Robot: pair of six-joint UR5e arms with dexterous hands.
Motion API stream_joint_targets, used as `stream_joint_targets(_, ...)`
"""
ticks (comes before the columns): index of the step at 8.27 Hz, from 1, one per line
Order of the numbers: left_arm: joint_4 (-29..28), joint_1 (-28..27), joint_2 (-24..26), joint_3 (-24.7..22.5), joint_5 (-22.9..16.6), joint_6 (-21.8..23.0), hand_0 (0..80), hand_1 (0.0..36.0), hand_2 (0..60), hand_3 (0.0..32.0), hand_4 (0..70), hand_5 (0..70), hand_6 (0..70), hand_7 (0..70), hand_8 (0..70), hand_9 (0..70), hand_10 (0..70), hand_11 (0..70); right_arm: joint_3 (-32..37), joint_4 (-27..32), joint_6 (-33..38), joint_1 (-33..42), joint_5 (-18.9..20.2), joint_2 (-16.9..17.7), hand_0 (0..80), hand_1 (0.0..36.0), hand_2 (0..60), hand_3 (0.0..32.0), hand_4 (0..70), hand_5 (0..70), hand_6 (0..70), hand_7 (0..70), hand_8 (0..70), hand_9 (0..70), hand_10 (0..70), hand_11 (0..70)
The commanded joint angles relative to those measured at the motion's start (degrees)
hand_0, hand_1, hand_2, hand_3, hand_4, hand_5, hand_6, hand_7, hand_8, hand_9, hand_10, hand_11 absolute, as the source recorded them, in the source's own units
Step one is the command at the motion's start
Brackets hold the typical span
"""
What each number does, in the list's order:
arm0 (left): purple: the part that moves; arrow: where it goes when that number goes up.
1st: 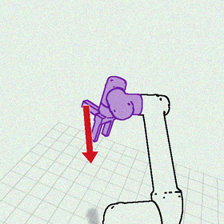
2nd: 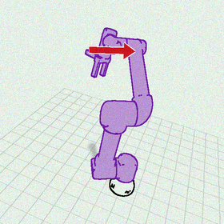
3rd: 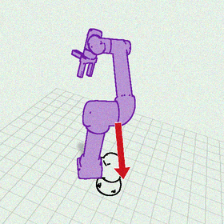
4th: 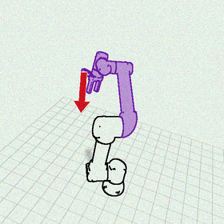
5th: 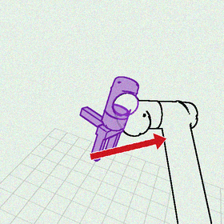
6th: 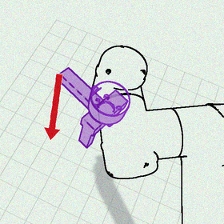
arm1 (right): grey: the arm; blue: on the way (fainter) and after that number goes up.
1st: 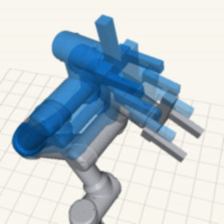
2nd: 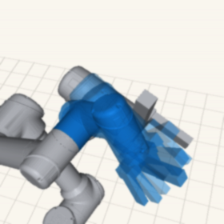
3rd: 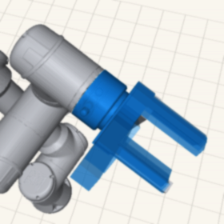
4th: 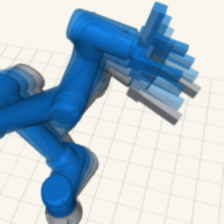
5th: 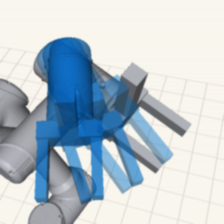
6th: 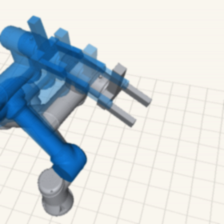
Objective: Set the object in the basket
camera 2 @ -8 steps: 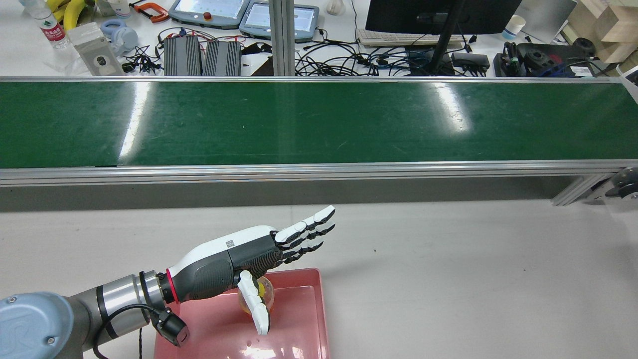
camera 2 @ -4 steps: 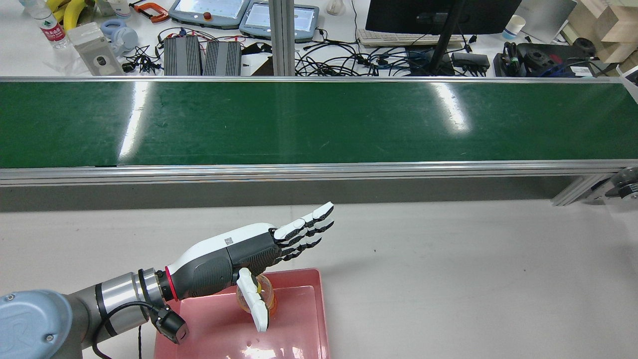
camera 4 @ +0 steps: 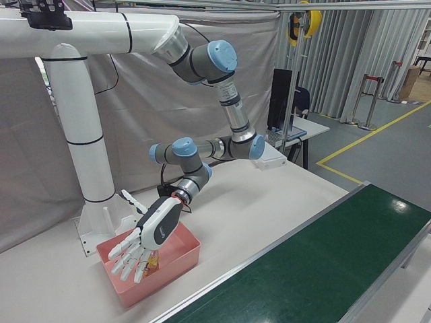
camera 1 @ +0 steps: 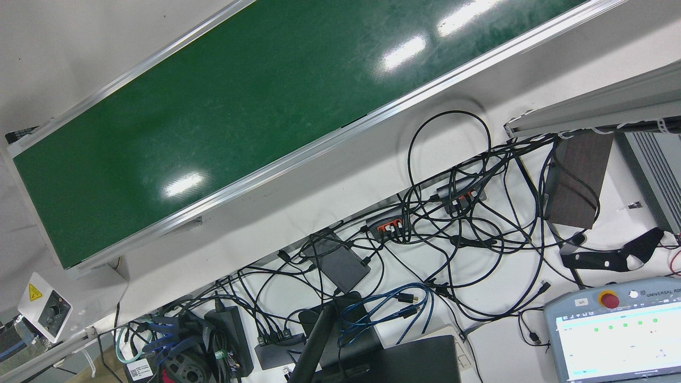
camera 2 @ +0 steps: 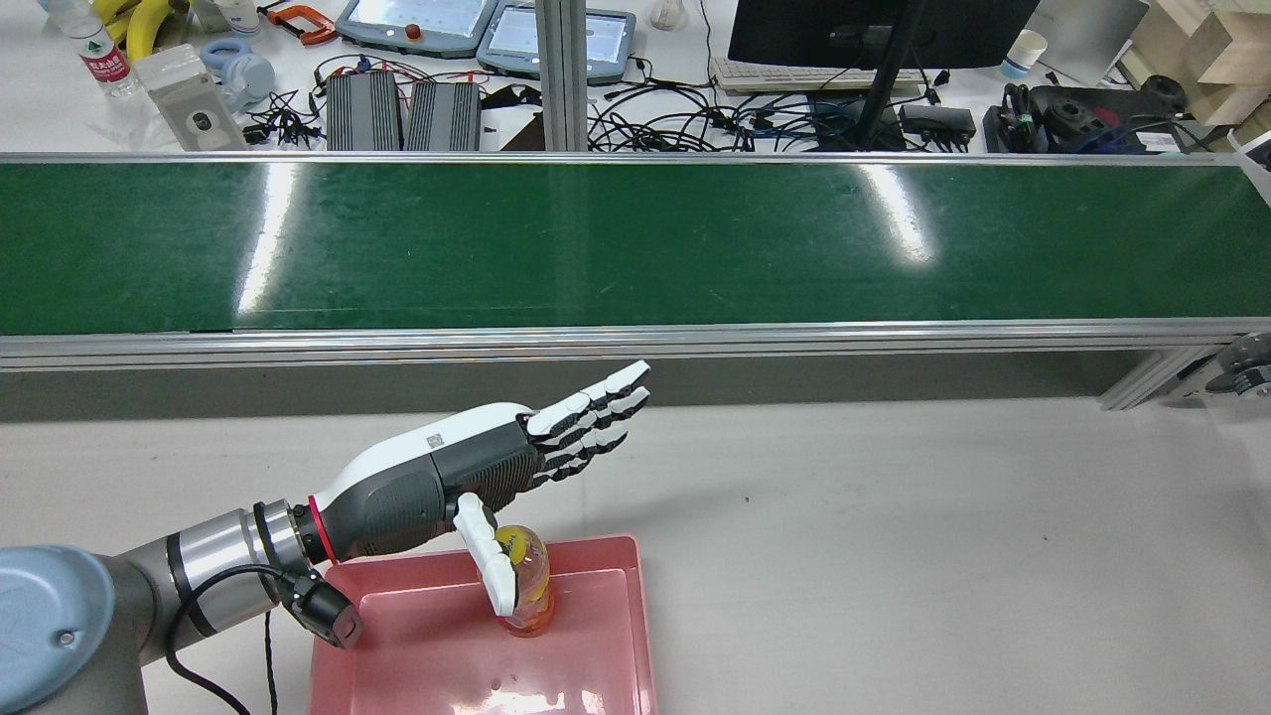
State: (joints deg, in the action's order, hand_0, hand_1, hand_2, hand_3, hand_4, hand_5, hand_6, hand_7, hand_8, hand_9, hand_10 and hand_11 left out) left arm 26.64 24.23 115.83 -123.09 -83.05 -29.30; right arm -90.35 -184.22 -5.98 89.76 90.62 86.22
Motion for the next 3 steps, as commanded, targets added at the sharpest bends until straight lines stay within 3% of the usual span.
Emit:
stream_joint_targets(1, 0.07, 5.56, 0.01, -0.31, -0.09, 0.56, 46.5, 0.0, 0.0, 24.8, 0.0, 5.2, 0.0, 4.0, 6.0, 0.0, 0.0, 0.0, 0.00, 0.00, 0.00, -0.02, 0.00, 0.00, 0.0, 0.0, 0.0, 0.0, 0.0, 0.0, 0.0, 0.0, 0.0, 0.0, 0.0, 0.0)
stream_joint_targets(3, 1.12, 9.06, -0.08, -1.71, -0.09, 1.00, 46.3, 0.0, 0.0, 24.2, 0.0, 6.0, 0.0, 3.9, 5.2, 0.0, 0.0, 0.0, 0.00, 0.00, 0.00, 0.06, 0.00, 0.00, 0.0, 0.0, 0.0, 0.0, 0.0, 0.0, 0.0, 0.0, 0.0, 0.0, 0.0, 0.0)
